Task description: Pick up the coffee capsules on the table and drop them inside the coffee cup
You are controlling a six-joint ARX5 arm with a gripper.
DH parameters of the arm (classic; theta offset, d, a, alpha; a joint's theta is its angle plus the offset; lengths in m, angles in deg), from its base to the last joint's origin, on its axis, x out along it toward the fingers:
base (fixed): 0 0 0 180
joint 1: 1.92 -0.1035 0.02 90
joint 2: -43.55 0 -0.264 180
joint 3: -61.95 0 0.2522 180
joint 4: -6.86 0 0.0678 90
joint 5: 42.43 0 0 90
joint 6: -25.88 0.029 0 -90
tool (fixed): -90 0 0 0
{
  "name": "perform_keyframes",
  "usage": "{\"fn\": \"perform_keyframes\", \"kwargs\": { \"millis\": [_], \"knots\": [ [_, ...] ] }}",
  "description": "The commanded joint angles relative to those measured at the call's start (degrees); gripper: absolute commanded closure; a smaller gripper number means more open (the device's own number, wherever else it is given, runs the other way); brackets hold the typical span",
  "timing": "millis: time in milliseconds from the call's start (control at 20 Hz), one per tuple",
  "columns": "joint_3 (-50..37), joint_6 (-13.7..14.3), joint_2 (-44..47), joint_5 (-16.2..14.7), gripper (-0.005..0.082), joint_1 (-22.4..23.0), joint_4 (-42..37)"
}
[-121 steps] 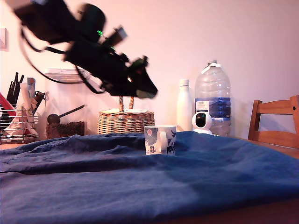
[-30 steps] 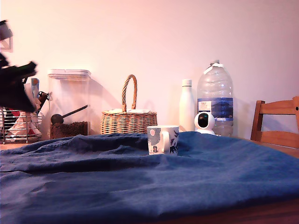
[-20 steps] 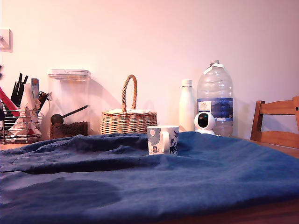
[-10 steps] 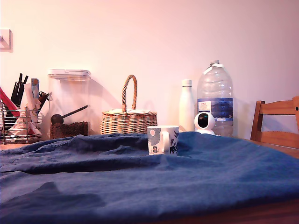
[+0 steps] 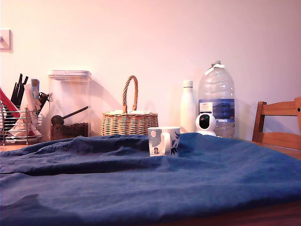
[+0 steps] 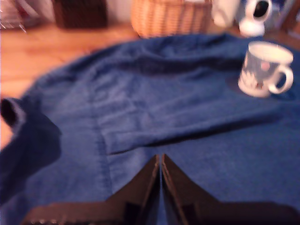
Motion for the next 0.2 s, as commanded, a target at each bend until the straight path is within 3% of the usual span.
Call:
{"fn": "perform_keyframes", "kwargs": {
  "millis": [0,150],
  "knots": [
    [-0.85,-0.59,-3.48,0.37,0.0791,-0.11,2.45],
    [-0.85,-1.03,-10.10,0.35,0.0790,-0.11,6.19]
  ]
}}
